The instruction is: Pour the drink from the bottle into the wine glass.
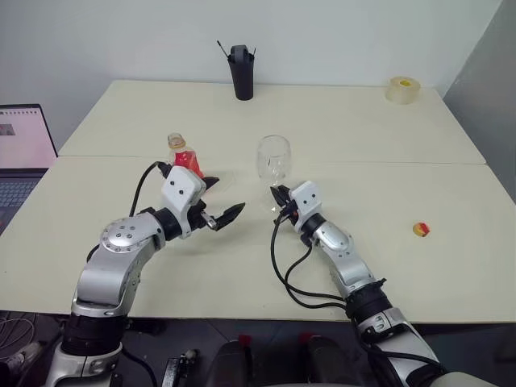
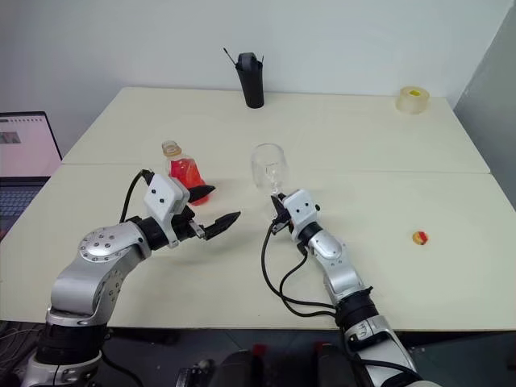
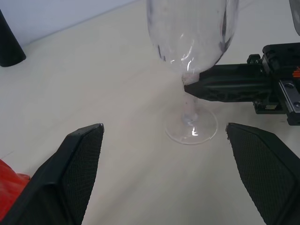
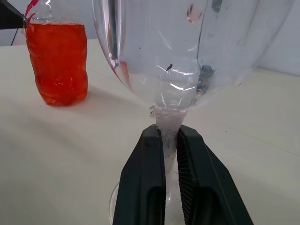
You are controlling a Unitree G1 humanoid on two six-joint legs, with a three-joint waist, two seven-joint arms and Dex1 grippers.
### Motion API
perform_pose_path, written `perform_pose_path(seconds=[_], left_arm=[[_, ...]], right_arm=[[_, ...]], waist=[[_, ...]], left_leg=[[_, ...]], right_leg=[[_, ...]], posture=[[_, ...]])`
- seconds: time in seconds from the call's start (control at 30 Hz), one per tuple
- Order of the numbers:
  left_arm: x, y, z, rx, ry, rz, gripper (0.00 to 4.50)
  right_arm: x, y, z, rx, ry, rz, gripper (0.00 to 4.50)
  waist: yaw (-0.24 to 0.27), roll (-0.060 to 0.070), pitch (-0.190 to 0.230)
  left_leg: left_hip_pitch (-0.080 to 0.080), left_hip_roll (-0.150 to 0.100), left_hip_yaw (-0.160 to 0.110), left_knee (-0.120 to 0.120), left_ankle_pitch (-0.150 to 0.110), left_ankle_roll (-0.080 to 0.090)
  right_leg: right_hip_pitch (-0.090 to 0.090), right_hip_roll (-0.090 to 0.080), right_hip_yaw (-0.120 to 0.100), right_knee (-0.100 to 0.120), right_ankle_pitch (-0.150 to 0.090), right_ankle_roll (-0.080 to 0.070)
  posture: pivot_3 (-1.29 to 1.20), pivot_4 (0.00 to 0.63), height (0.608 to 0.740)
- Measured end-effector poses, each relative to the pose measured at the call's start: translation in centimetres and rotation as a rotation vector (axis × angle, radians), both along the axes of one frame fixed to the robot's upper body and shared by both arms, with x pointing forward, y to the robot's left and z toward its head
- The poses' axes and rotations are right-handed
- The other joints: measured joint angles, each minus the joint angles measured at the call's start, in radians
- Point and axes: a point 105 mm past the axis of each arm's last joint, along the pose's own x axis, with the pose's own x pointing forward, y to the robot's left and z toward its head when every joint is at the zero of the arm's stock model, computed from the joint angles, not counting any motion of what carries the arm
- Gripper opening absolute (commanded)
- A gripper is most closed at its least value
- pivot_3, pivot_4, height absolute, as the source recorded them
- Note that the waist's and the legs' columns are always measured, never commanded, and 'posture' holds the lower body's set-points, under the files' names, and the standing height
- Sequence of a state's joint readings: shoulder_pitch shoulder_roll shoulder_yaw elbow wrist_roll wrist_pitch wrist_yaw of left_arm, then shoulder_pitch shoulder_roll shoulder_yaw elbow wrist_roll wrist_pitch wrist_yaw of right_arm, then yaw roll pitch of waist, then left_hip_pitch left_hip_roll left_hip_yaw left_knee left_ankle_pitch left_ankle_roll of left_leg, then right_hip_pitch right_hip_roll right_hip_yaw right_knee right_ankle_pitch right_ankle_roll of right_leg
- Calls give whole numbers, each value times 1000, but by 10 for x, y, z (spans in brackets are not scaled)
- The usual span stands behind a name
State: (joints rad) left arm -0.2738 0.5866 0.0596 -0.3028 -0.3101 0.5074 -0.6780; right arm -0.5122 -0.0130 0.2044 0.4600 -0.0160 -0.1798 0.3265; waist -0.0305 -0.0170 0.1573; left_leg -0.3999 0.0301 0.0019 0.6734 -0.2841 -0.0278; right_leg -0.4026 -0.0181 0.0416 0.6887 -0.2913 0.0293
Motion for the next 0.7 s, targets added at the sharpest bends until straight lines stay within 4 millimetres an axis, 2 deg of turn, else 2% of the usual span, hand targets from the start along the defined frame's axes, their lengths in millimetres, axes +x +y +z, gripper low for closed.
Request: perform_pose_path(seconds=[0.1,0.2,0.4,0.43,0.57,0.7], left_arm=[[0,0,0,0,-4,2,4500],[-1,2,-2,2,-2,12,4500],[-1,1,-3,3,-1,9,4500],[-1,1,-3,3,-2,9,4500],[-1,3,-4,4,1,12,4500],[0,17,-11,-2,19,60,4500]], right_arm=[[3,-2,0,-13,14,-7,1099],[4,-11,-26,-45,113,-36,2140],[5,-10,-26,-46,125,-33,4279],[5,-10,-25,-46,127,-31,4466],[2,-12,-25,-56,139,-15,4466],[-10,-22,-27,-90,161,20,4466]], waist=[[0,0,0],[-1,-1,0],[-2,-1,0],[-2,-1,0],[-2,-1,0],[-1,-1,0]], left_leg=[[0,0,0,0,0,0],[-2,0,1,0,0,0],[-1,0,1,-1,0,0],[-1,0,1,-1,0,0],[-1,0,1,-1,0,0],[-1,0,1,-2,0,0]], right_leg=[[0,0,0,0,0,0],[-2,0,1,0,0,0],[-2,0,1,0,0,0],[-2,0,1,0,0,0],[-2,0,1,0,0,0],[-2,0,1,-1,0,0]], posture=[[0,150,740],[0,150,740],[0,150,740],[0,150,740],[0,150,740],[0,150,740]])
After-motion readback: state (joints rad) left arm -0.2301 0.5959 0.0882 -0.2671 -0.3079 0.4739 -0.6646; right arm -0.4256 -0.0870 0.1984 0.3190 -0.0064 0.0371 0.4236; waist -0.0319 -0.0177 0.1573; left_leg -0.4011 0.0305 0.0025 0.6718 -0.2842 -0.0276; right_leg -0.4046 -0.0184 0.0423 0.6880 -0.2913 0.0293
